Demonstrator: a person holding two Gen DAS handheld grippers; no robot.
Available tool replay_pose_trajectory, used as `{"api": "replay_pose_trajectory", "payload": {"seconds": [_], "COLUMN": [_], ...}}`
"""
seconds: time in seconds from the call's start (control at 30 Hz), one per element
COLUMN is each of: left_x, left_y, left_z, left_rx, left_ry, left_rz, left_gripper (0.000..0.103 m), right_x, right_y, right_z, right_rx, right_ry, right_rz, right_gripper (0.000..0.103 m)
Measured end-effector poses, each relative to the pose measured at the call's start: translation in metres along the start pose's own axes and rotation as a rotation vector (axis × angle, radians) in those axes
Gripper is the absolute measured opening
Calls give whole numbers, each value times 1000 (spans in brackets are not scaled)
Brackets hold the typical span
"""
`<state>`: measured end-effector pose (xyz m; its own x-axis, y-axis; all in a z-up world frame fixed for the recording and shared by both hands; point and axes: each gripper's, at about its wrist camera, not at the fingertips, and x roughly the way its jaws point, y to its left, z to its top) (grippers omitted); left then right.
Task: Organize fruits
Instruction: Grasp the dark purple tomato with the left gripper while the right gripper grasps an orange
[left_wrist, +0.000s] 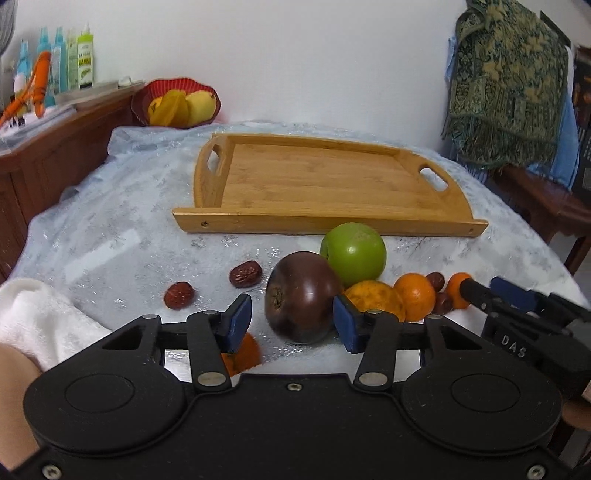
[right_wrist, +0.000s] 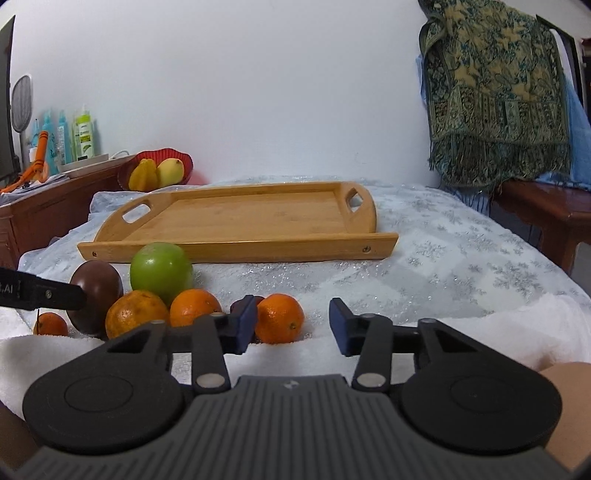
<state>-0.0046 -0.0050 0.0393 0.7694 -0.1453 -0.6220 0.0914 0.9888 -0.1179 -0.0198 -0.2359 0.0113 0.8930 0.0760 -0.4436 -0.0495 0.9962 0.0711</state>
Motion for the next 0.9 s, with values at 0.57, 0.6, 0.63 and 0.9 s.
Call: {"api": "replay_pose_trajectory", "payload": {"seconds": [0.57, 0.6, 0.63, 0.9], "left_x": [38, 42, 45, 60], "left_y": [22, 25, 28, 31], "left_z": [12, 12, 12, 14], "left_rx": [-245, -269, -293, -353], "left_ry": [59, 71, 80, 106], "left_rz": [-105, -113, -123, -121], "left_gripper": [59, 59, 59, 60], "right_x": [16, 17, 19, 27], "right_y": [-18, -20, -22, -22], "right_z": [4, 4, 4, 2], "right_rx": [142, 159, 177, 229], "right_ry": [51, 59, 70, 103], "right_rz": [83, 93, 103, 131], "right_gripper": [48, 48, 48, 40]}}
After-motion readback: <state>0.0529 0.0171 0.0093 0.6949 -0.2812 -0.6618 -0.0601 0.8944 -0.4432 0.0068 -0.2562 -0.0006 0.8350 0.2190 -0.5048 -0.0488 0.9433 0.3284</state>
